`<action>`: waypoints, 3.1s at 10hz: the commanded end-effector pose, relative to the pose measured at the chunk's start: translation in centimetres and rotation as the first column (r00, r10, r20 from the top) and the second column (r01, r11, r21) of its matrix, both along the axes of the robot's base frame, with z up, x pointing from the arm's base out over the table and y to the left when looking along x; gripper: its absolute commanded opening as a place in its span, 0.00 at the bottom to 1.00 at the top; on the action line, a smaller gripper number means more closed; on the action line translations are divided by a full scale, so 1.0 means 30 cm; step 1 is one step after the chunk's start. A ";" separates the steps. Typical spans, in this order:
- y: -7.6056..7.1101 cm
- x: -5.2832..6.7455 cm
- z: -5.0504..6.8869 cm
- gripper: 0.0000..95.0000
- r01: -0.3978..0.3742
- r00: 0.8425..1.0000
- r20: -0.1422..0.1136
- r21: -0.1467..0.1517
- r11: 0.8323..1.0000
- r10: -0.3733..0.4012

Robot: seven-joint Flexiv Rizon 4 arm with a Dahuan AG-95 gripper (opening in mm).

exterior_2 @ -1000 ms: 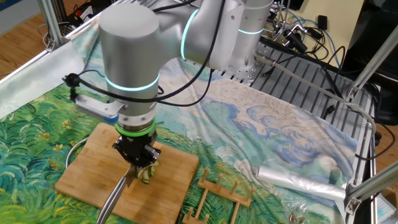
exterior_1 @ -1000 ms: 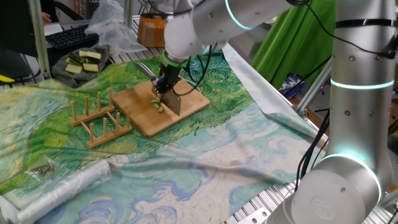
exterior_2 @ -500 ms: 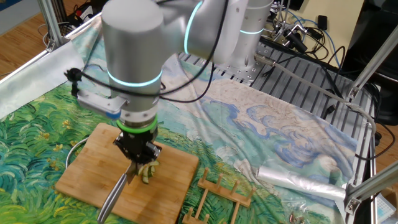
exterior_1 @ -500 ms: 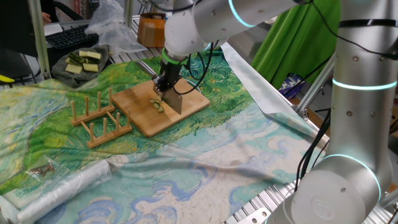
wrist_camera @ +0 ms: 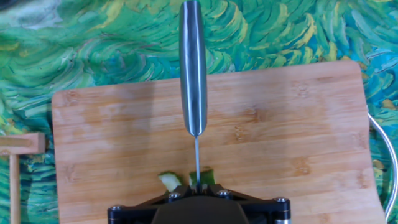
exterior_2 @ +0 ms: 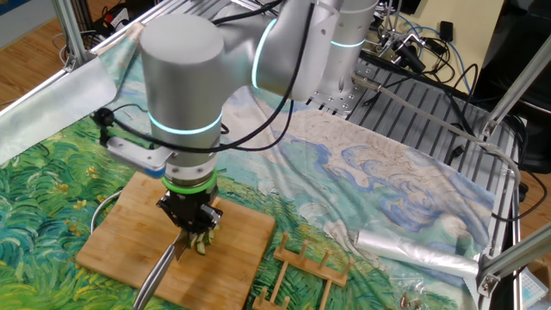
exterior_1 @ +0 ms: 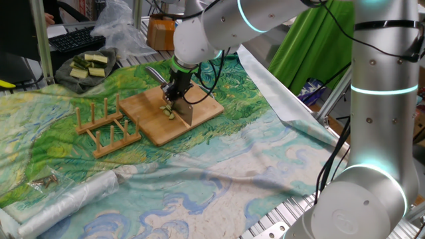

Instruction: Chop the cucumber into shreds

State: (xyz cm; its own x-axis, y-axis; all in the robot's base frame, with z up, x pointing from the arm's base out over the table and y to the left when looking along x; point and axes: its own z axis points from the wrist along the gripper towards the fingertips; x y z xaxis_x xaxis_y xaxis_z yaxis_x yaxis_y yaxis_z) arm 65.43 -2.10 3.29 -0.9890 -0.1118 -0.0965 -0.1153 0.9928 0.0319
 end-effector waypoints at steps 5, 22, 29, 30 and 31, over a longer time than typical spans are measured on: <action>-0.002 0.001 0.066 0.00 0.005 1.000 0.014 -0.017 1.000 -0.005; -0.018 0.000 -0.024 0.00 -0.010 0.999 0.036 0.001 1.000 0.010; -0.018 0.002 0.046 0.00 0.007 1.000 -0.018 -0.023 1.000 -0.008; -0.020 0.002 0.049 0.00 0.007 1.000 -0.018 -0.024 1.000 -0.007; -0.024 0.001 0.060 0.00 0.006 1.000 -0.018 -0.030 1.000 -0.006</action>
